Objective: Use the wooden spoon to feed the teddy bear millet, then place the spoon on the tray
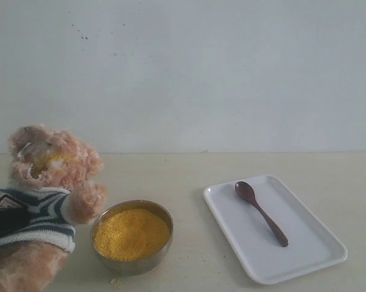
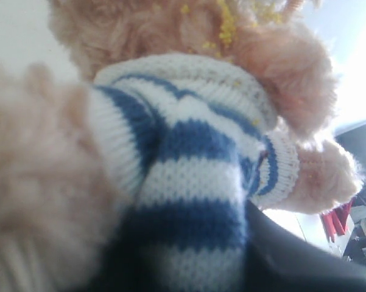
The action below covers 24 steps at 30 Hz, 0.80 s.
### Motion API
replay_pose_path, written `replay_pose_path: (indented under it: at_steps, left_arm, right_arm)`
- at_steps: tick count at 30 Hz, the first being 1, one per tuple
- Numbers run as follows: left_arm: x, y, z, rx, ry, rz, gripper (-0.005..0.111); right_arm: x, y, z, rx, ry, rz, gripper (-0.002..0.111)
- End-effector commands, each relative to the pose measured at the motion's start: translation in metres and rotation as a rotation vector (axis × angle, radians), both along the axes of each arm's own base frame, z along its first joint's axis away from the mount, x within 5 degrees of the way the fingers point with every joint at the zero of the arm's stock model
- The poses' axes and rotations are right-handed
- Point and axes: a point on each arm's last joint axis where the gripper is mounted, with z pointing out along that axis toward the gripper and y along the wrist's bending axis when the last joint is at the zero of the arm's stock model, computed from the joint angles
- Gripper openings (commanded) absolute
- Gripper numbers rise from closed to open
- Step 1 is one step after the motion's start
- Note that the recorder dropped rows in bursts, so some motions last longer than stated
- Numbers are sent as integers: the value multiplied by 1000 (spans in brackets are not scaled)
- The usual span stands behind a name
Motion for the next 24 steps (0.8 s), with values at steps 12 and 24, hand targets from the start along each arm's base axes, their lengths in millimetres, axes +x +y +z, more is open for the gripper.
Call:
replay_pose_path:
  at_steps: [12, 24]
  left_arm:
    - [6, -17, -8, 103, 27, -6, 4]
    - [6, -17, -8, 101, 26, -7, 4]
  right_arm:
    - [2, 2, -14, -385, 112, -18, 0]
    - [10, 1, -62, -260, 215, -8, 0]
